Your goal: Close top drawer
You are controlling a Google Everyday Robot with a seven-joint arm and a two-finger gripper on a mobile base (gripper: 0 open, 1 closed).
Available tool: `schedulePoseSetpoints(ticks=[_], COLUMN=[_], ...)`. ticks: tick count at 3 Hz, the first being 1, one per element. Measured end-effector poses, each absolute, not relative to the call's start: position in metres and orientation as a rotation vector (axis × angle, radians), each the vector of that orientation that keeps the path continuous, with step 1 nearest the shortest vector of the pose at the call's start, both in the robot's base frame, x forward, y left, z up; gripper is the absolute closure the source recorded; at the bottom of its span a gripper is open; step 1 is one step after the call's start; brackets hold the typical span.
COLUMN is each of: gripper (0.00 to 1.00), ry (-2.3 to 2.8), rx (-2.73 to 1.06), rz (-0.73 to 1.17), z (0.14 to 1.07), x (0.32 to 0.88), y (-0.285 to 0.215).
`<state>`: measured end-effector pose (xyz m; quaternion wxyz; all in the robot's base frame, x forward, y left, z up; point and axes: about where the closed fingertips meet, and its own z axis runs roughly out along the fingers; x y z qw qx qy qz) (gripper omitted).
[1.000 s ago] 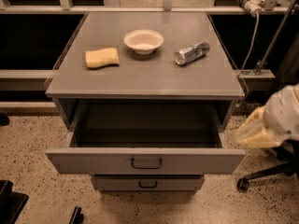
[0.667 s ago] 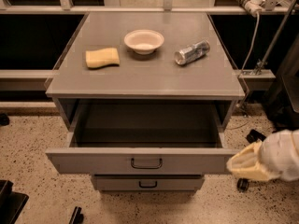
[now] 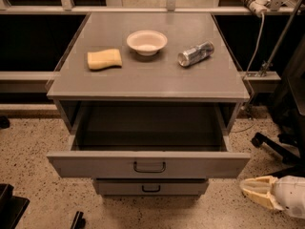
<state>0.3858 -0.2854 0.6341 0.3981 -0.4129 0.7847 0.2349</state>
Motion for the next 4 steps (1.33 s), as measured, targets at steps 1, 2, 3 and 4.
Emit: schedulePoseSetpoints(ticks=[1, 2, 3, 4], gripper=[1.00, 1.00, 1.00, 1.00], ry=[1.951, 1.943, 1.917, 1.917], rx=[-1.051, -1.056, -1.091, -1.091], rz=[0.460, 0.445, 0.386, 0.386], z=[0.644, 0.647, 0.667, 0.667], x=[0.440, 0.447, 0.492, 0.492], y=[-0.302, -0.303, -0.298, -0.298])
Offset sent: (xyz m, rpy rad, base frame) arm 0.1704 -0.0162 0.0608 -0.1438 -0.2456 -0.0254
